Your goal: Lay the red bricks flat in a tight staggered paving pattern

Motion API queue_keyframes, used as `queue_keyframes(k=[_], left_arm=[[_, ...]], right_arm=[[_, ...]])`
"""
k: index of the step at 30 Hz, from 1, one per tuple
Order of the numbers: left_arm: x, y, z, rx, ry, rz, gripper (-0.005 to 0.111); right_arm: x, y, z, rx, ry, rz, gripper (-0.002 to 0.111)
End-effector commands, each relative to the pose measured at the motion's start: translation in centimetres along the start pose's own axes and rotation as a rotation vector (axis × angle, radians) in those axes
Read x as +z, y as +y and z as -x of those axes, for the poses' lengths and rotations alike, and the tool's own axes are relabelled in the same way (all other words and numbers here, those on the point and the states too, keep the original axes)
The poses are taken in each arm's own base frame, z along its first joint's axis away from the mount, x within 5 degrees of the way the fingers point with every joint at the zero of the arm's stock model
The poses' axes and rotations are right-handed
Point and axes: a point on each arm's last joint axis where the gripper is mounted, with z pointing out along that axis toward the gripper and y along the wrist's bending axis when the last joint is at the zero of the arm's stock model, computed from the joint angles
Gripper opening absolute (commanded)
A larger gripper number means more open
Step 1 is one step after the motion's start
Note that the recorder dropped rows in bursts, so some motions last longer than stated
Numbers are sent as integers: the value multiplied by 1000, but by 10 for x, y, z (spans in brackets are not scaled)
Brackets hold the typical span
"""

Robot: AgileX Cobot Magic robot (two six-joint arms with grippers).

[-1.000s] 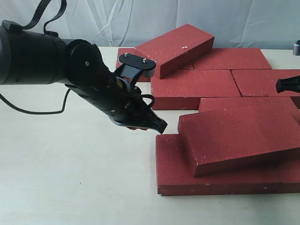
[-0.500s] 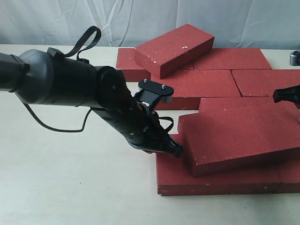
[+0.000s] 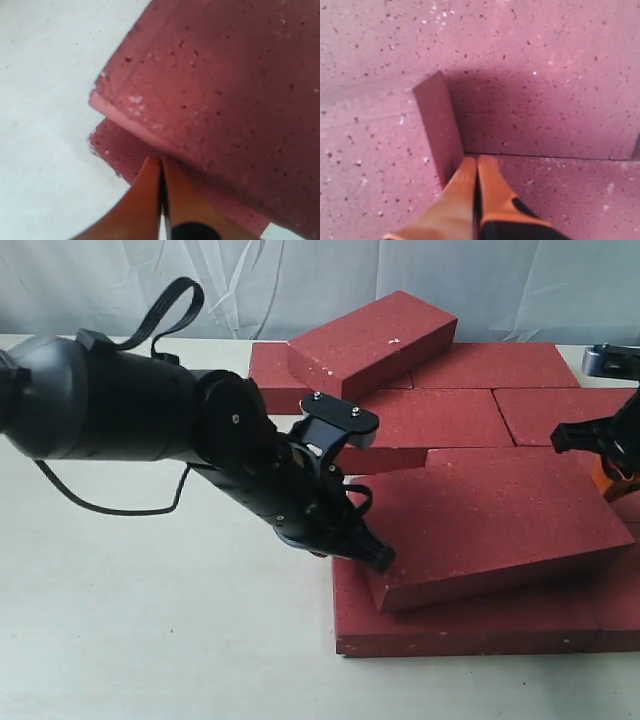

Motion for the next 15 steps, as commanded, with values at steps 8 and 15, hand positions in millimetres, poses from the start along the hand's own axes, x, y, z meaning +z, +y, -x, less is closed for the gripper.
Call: queue_keyframes(k=[8, 15], left_arm=[[-36, 40, 12, -91, -71, 75, 0], [-55, 79, 15, -190, -118, 130, 0]], right_arm=[[-21, 26, 2, -27, -106, 241, -1], [-23, 44, 3, -67, -134, 283, -1]])
